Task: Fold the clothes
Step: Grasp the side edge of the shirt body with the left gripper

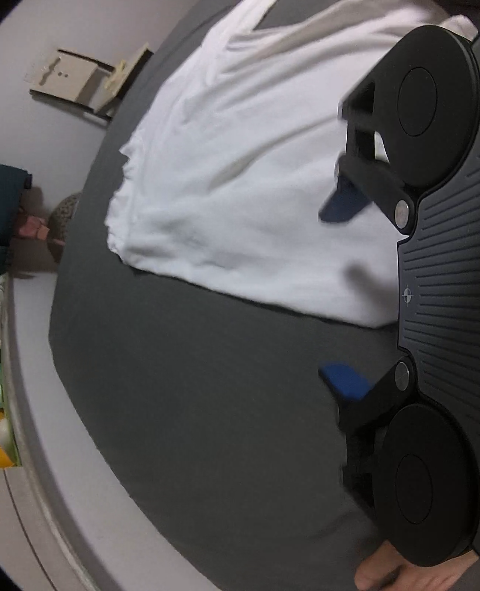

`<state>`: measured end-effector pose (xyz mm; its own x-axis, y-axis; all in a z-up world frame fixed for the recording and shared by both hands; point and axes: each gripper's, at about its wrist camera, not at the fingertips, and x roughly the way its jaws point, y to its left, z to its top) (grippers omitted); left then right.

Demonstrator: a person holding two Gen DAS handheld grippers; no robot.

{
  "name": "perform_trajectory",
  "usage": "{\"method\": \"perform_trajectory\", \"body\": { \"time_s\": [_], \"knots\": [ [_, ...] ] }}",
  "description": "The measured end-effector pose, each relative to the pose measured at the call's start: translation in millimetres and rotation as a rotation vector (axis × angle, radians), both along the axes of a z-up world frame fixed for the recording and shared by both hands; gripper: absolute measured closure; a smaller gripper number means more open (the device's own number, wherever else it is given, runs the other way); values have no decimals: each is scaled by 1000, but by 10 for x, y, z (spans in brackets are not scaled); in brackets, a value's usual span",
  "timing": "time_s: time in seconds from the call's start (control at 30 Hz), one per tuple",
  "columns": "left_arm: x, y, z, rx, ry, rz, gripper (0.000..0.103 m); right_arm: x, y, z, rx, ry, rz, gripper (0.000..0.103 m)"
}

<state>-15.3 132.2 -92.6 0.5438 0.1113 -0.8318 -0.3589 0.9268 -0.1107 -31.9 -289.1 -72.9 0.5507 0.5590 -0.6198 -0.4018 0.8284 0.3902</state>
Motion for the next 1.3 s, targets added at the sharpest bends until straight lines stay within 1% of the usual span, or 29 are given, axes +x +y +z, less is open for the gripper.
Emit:
{"method": "perform_trajectory", "body": {
  "time_s": [0.03, 0.07, 0.1, 0.13, 0.17, 0.2, 0.23, 0.3, 0.33, 0.37, 0.43, 0.47, 0.53, 0.63, 0.77, 0.93, 1.03, 1.1, 1.13, 1.2, 1.3],
  "knots": [
    [9, 13, -56, -19, 18, 12, 53, 6, 24, -22, 11, 7, 1, 44],
    [18, 25, -113, -37, 37, 24, 59, -12, 66, -47, 19, 13, 5, 44],
    [16, 40, -146, -45, 38, 35, 62, -68, 137, -75, 22, 15, 13, 44],
    [11, 54, -175, -50, 38, 46, 68, -65, 172, -97, 25, 13, 19, 44],
    [4, 58, -194, -44, 31, 47, 84, -55, 211, -119, 28, 12, 25, 44],
    [3, 63, -203, -47, 24, 43, 93, -48, 258, -133, 31, 10, 34, 45],
    [3, 67, -212, -51, 18, 39, 99, -107, 283, -129, 32, 8, 42, 45],
    [-22, 76, -199, -69, -4, 36, 100, -212, 307, -143, 34, 9, 55, 45],
    [-33, 93, -173, -62, -19, 39, 100, -247, 320, -154, 35, 10, 61, 45],
    [-44, 112, -145, -54, -35, 42, 101, -279, 332, -170, 37, 10, 68, 45],
    [-65, 178, -42, -5, -82, 64, 101, -327, 361, -188, 31, 4, 87, 45],
    [-87, 234, 7, 6, -107, 99, 101, -346, 376, -191, 22, -1, 97, 44],
    [-139, 387, 70, -21, -141, 189, 101, -364, 410, -194, 13, -6, 110, 45],
    [-194, 641, 114, -15, -172, 317, 102, -367, 455, -180, 17, -2, 116, 45],
    [-127, 958, 55, 42, -157, 391, 102, -378, 532, -154, 25, 1, 119, 45],
    [160, 1138, -3, 159, -116, 364, 102, -446, 647, -132, 53, 6, 111, 45],
    [338, 1241, -32, 216, -43, 360, 102, -475, 696, -181, 68, 34, 108, 45],
    [408, 1350, -116, 232, 45, 379, 101, -496, 741, -217, 53, 43, 119, 45],
    [417, 1407, -170, 205, 70, 378, 101, -511, 760, -226, 42, 40, 128, 44],
    [336, 1484, -167, 169, -7, 391, 101, -553, 774, -201, 26, 12, 150, 44],
    [172, 1628, -173, 21, -70, 420, 101, -608, 784, -169, 9, -27, 182, 44]
  ]
}}
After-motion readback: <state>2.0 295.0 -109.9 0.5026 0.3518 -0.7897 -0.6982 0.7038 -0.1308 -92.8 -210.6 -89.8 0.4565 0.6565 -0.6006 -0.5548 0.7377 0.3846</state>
